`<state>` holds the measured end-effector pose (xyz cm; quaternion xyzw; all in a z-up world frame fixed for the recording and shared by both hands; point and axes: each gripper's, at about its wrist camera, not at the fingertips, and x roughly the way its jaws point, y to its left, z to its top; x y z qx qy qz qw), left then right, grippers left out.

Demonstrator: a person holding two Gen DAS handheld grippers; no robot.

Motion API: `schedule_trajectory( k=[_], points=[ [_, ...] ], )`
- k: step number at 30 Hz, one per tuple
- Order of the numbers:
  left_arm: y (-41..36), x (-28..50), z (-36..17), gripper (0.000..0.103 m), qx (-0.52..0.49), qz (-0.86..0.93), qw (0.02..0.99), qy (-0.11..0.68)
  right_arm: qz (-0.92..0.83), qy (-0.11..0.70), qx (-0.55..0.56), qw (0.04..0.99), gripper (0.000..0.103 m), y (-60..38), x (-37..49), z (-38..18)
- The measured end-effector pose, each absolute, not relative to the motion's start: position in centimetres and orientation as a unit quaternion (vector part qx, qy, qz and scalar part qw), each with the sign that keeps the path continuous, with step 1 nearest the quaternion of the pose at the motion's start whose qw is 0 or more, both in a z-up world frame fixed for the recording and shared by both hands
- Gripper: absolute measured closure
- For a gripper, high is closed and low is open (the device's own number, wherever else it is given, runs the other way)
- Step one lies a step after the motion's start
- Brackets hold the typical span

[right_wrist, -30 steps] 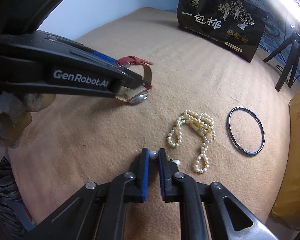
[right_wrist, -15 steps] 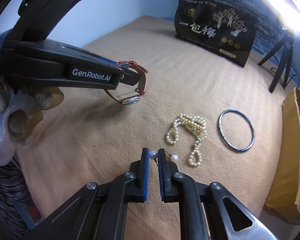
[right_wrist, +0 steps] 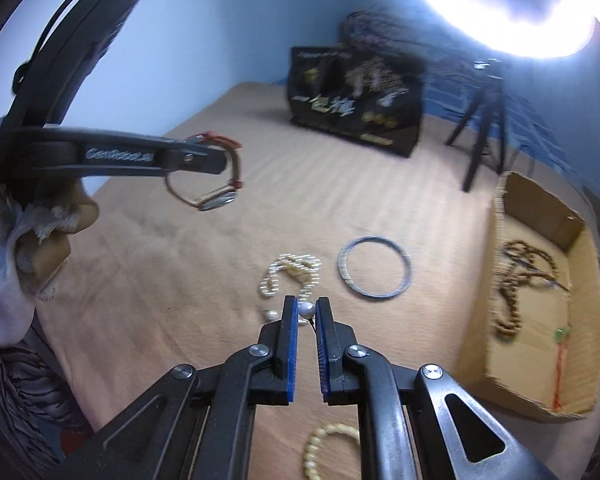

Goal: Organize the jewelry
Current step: 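Carry the watch with the left tool while the right tool carries the earring to the box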

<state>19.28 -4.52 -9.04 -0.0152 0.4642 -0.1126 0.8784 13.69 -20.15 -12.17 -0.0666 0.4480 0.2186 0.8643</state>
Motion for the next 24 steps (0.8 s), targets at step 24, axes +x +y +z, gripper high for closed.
schedule_trajectory(
  k=[24],
  points=[
    [-17.1,18.6,-7.3,0.085,0.004,-0.203,0.878,0.434,0.069,0.407,0.023,0.910,0.097,-36.4,15.5,-8.6]
  ],
)
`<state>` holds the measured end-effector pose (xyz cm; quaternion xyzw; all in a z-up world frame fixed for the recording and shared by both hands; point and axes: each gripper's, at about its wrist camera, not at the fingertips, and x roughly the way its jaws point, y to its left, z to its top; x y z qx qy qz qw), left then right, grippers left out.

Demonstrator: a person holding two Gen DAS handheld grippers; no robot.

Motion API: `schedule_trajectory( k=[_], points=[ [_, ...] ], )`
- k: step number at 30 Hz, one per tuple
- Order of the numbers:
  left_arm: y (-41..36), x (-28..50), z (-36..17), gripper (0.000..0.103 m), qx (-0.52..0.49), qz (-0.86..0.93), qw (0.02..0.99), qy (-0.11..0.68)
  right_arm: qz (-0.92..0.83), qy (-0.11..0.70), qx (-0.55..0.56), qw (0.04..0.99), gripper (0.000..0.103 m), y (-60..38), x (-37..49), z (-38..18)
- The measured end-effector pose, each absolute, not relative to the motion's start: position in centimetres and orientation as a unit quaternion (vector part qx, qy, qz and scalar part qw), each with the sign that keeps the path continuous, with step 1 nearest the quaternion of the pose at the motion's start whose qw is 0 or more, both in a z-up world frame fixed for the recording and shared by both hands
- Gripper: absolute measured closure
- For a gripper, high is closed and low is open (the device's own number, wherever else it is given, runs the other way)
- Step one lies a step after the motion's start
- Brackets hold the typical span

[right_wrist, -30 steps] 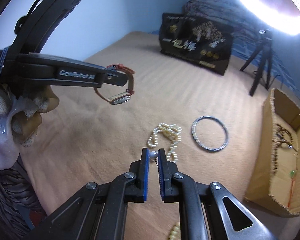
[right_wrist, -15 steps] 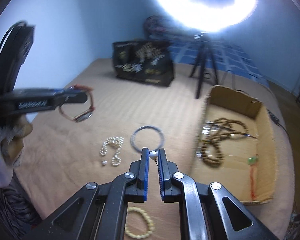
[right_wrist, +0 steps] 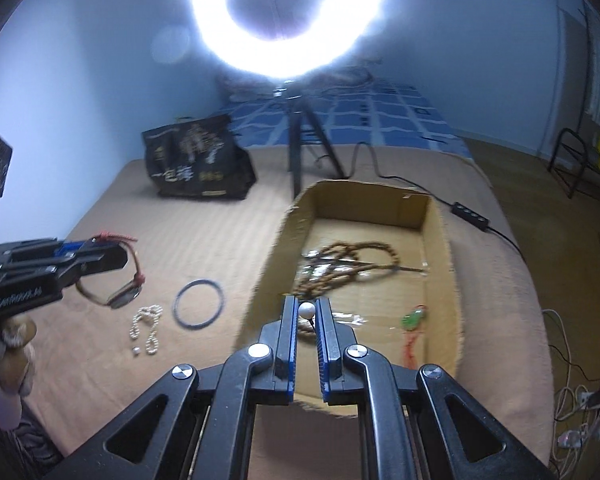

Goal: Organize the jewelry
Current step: 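Carry the watch with the left tool while the right tool carries the earring to the box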

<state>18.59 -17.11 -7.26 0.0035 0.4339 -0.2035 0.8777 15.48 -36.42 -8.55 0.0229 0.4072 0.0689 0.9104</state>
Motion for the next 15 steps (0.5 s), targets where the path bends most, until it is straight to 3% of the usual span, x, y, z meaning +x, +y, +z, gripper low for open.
schedule_trajectory(
  k=[15],
  points=[
    [-22.9,19.4,-8.9,0.085,0.025,-0.225,0.872,0.433,0.028,0.415,0.043,0.908,0.097,-40.7,17.6,-10.0]
  ],
)
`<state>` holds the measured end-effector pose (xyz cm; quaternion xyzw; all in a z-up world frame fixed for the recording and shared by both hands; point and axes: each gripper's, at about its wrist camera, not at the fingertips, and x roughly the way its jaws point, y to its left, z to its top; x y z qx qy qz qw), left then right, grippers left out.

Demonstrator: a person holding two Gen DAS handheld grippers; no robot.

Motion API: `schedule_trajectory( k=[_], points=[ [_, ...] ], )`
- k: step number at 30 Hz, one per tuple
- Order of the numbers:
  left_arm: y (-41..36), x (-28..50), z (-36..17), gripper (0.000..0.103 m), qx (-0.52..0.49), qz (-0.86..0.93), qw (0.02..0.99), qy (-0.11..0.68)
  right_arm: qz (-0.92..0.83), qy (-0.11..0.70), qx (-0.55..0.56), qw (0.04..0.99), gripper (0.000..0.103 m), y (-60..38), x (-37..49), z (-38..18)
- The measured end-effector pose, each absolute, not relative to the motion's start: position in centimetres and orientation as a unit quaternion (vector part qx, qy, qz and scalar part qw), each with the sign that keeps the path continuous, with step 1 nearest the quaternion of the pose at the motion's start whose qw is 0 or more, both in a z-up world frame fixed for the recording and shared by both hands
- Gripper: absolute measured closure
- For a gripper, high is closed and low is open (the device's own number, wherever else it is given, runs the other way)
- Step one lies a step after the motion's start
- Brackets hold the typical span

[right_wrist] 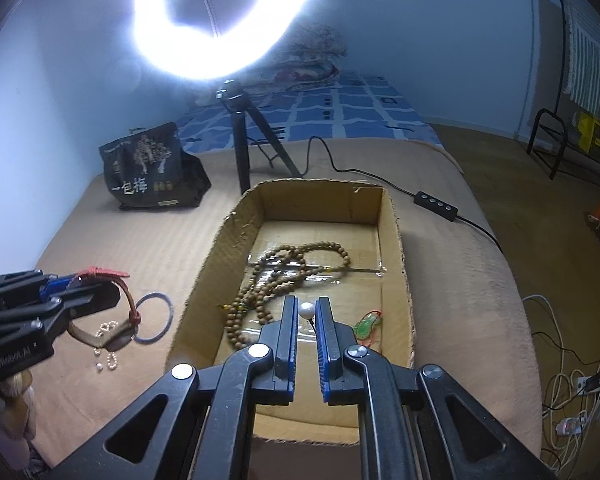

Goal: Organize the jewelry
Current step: 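Carry the watch with the left tool while the right tool carries the earring to the box, then lower and open the left tool in the box while the right tool releases the earring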

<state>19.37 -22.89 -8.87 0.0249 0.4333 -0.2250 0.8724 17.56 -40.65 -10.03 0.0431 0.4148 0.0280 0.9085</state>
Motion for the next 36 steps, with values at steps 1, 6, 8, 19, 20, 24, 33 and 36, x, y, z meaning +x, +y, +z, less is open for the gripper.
schedule_trajectory(
  k=[1,6,8,19,20,24,33,36],
  points=[
    [-23.1,19.4,-9.0,0.085,0.026,-0.225,0.872,0.433,0.027,0.415,0.045,0.908,0.097,-40.8,17.7,-10.2],
    [-24.4,19.6,-9.5,0.085,0.031,-0.230,0.870,0.435,0.023,0.420,0.051,0.906,0.097,-41.2,18.5,-10.8],
    [-24.8,19.6,-9.6,0.085,0.034,-0.233,0.869,0.434,0.022,0.422,0.053,0.905,0.097,-41.4,18.8,-11.0],
    [-26.5,19.5,-9.9,0.085,0.043,-0.246,0.867,0.431,0.020,0.424,0.073,0.902,0.084,-42.2,19.6,-11.6],
    [-26.5,19.5,-9.9,0.082,0.045,-0.245,0.867,0.431,0.018,0.423,0.074,0.903,0.073,-42.2,19.6,-11.6],
    [-26.4,19.4,-9.6,0.049,0.043,-0.242,0.872,0.423,0.005,0.414,0.079,0.907,0.057,-42.6,19.4,-11.3],
    [-25.8,19.0,-9.0,0.038,0.050,-0.236,0.878,0.413,-0.029,0.393,0.071,0.916,0.010,-43.0,18.8,-10.4],
    [-25.7,18.8,-8.9,0.037,0.052,-0.236,0.879,0.411,-0.034,0.391,0.068,0.917,0.002,-42.9,18.7,-10.2]
  ],
)
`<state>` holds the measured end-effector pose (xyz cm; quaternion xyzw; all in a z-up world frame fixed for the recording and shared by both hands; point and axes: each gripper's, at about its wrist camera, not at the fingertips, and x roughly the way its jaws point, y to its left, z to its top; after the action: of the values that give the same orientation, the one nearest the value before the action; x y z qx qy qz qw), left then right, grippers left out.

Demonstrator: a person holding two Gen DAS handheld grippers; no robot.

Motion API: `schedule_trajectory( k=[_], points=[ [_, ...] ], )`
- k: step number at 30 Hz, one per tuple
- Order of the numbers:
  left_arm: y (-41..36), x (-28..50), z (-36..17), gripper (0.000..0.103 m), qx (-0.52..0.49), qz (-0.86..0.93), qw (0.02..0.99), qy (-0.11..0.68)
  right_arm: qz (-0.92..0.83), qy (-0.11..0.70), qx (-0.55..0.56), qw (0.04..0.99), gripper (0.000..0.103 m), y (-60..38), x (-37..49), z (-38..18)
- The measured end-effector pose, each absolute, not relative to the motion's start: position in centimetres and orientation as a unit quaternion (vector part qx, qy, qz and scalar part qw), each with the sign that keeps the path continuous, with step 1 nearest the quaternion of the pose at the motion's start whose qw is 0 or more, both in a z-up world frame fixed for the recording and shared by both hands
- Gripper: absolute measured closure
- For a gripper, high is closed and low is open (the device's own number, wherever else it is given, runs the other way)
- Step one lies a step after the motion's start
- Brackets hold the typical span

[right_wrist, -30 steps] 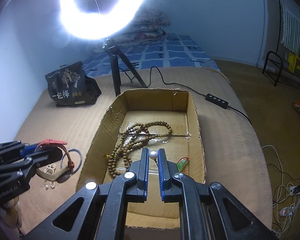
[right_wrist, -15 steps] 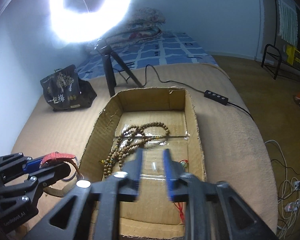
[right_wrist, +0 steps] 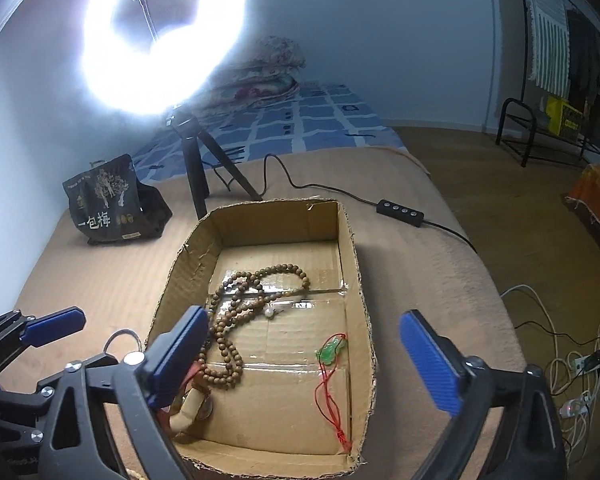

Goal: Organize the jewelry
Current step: 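Lower and open the left tool in the box while the right tool releases the earring, then withdraw both tools from the box back toward the remaining jewelry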

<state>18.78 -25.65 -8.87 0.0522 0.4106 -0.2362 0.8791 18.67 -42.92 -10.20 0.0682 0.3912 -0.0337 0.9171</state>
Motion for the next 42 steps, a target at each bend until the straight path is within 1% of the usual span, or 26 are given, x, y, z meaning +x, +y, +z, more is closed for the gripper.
schedule_trajectory(
  k=[16,34,42],
  points=[
    [-24.1,17.1,-7.6,0.037,0.064,-0.232,0.887,0.395,-0.038,0.383,0.044,0.922,0.000,-41.8,17.2,-8.9],
    [-18.5,14.2,-4.4,0.037,0.070,-0.205,0.912,0.348,-0.024,0.355,-0.014,0.935,0.000,-37.2,13.6,-5.9],
    [-16.4,13.1,-3.7,0.037,0.083,-0.198,0.918,0.332,-0.010,0.338,-0.038,0.940,0.000,-34.8,11.2,-4.9]
  ],
)
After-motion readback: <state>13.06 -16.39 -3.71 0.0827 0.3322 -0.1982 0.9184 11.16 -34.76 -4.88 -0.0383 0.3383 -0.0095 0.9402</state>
